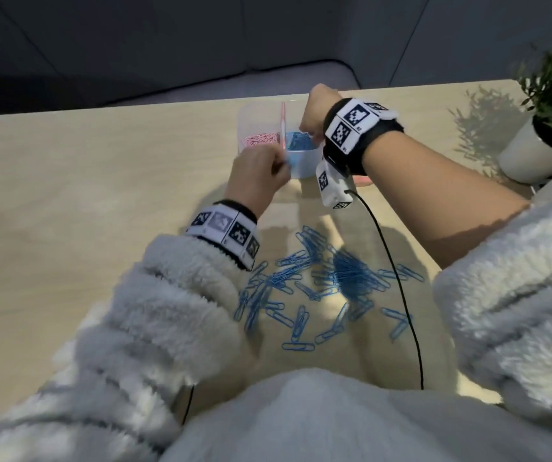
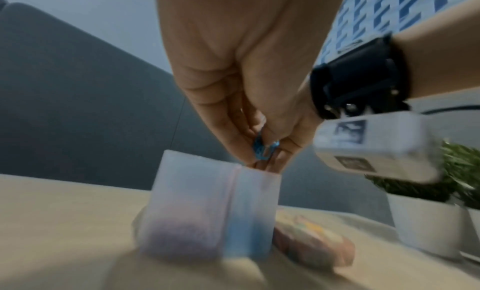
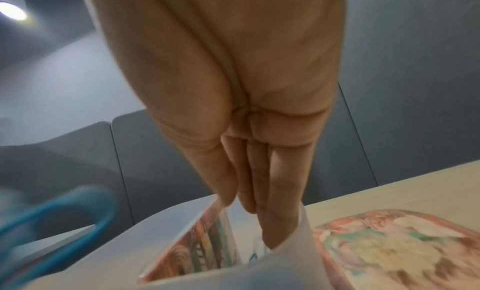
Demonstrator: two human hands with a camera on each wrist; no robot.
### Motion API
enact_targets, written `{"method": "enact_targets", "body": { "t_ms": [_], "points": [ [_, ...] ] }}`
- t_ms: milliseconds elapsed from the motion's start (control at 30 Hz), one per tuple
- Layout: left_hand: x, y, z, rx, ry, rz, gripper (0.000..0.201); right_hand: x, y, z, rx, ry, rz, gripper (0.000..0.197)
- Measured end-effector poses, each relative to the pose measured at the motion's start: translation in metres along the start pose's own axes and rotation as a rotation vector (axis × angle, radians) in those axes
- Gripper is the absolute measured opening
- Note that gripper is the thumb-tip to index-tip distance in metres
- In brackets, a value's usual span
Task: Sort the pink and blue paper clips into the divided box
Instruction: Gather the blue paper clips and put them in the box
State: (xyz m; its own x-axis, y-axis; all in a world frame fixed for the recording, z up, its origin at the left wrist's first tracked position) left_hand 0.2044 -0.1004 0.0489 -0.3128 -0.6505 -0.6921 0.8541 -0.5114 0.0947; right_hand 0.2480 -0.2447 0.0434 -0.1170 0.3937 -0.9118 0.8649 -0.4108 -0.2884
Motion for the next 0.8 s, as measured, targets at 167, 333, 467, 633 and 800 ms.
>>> {"method": "enact_targets", "body": {
  "t_ms": [167,333,467,633,800],
  "points": [
    [0.006,0.059,0.01,-0.088,-0.038,0.039,0.033,-0.01,-0.008,0.033,0.027,0.289,0.118,0.025],
    [0.03,0.089,0.011,-0.128,0.201,-0.071,0.027,0.003,-0.065,0.068,-0.087,0.426,0.086,0.026],
    [0.037,0.082,0.011,-0.07,0.203,-0.119,0.027,0.033,-0.117,0.122,-0.107,0.412,-0.024,0.026],
    [0.054,-0.001,0.026,0.229,0.141,-0.203,0.027,0.091,-0.183,0.192,-0.17,-0.054,-0.304,0.055],
    [0.105,-0.098,-0.007,0.242,0.334,-0.571,0.094,0.12,-0.213,0.226,-0.073,-0.159,-0.25,0.115]
  ]
}}
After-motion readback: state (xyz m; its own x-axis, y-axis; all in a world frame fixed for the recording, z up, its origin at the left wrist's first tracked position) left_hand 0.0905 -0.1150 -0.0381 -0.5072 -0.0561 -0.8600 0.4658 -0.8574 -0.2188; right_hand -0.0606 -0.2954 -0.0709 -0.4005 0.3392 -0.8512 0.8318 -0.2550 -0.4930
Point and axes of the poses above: each hand's wrist, its own y-axis towards the middle knuckle, its own x-axis out of the palm, z = x × y, the point moved 9 cm from there along y, towards the middle knuckle, and after that the axes turned 10 degrees about -y, right-handed, at the moved point
